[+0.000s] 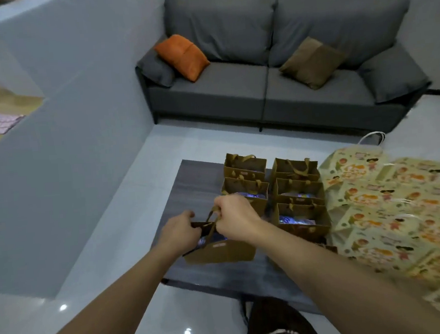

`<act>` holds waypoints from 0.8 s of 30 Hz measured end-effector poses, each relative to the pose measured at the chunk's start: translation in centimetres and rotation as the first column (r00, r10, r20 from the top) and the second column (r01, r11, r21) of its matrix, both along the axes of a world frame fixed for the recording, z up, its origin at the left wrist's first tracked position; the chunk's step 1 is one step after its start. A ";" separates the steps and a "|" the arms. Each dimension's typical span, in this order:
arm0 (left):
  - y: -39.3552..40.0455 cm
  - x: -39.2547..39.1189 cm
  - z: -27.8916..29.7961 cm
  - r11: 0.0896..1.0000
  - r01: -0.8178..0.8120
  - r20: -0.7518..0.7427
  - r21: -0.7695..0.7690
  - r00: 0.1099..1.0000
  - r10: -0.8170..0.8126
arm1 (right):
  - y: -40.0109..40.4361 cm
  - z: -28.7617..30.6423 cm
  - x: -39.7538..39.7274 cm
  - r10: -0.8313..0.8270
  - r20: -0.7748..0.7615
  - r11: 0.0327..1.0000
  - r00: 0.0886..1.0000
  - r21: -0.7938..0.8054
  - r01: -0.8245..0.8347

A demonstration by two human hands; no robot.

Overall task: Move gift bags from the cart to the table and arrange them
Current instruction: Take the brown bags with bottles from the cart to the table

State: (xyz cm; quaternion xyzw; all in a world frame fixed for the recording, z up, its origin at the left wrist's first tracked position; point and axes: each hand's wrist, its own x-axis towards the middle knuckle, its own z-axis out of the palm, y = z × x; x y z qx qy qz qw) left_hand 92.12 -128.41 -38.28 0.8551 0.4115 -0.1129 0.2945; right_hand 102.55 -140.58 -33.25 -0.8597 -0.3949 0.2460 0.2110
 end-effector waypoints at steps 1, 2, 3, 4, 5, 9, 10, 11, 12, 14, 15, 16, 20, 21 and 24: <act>0.4 0.9 -0.9 1.000 0.016 -0.002 -0.021 1.000 -0.016 | 0.3 -0.9 0.7 -0.034 -0.018 0.999 0.999 -0.008 0.033; 0.6 1.9 -1.7 0.999 0.034 -0.008 -0.043 0.999 -0.034 | 0.6 -1.8 1.4 -0.067 -0.037 0.998 0.997 -0.016 0.066; 0.9 2.8 -2.6 0.996 0.059 -0.023 -0.064 0.998 -0.061 | 0.9 -2.9 2.1 -0.092 -0.053 0.996 0.994 -0.024 0.091; 1.1 3.7 -3.4 0.993 0.084 -0.030 -0.084 0.996 -0.086 | 1.2 -4.0 2.8 -0.110 -0.065 0.994 0.992 -0.030 0.108; 1.2 4.6 -4.2 0.989 0.099 -0.026 -0.106 0.994 -0.102 | 1.5 -5.1 3.7 -0.121 -0.074 0.992 0.990 -0.032 0.119; 1.2 8.1 -7.1 0.975 0.122 0.003 -0.185 0.992 -0.123 | 2.1 -8.7 7.4 -0.083 -0.084 0.993 0.993 -0.096 0.075; 1.3 8.8 -7.7 0.971 0.135 -0.011 -0.199 0.990 -0.140 | 2.1 -9.5 8.2 -0.080 -0.084 0.991 0.993 -0.116 0.070; 1.5 9.5 -8.5 0.966 0.142 -0.032 -0.215 0.988 -0.153 | 2.2 -10.4 9.0 -0.085 -0.089 0.988 0.992 -0.134 0.073; 1.7 10.2 -9.4 0.963 0.144 -0.057 -0.227 0.985 -0.161 | 2.4 -11.3 9.8 -0.091 -0.093 0.986 0.992 -0.146 0.077; 2.2 11.8 -11.0 0.957 0.143 -0.097 -0.251 0.980 -0.172 | 2.9 -12.9 11.1 -0.084 -0.093 0.983 0.992 -0.170 0.067; 2.5 12.4 -11.8 0.951 0.138 -0.109 -0.275 0.979 -0.173 | 3.1 -13.7 11.7 -0.072 -0.090 0.982 0.993 -0.181 0.054; 2.6 13.1 -12.5 0.945 0.129 -0.124 -0.301 0.977 -0.173 | 3.4 -14.5 12.2 -0.057 -0.082 0.980 0.995 -0.193 0.041; 3.4 15.1 -15.1 0.937 0.115 -0.229 -0.331 0.953 -0.197 | 4.1 -17.5 14.4 -0.058 -0.061 0.967 0.996 -0.252 0.041; 3.4 15.4 -15.6 0.935 0.120 -0.252 -0.335 0.944 -0.212 | 4.1 -18.2 14.9 -0.045 -0.061 0.963 0.997 -0.267 0.027; 3.3 16.1 -16.6 0.931 0.097 -0.292 -0.352 0.934 -0.208 | 4.2 -19.7 16.3 0.029 -0.056 0.953 0.998 -0.300 -0.044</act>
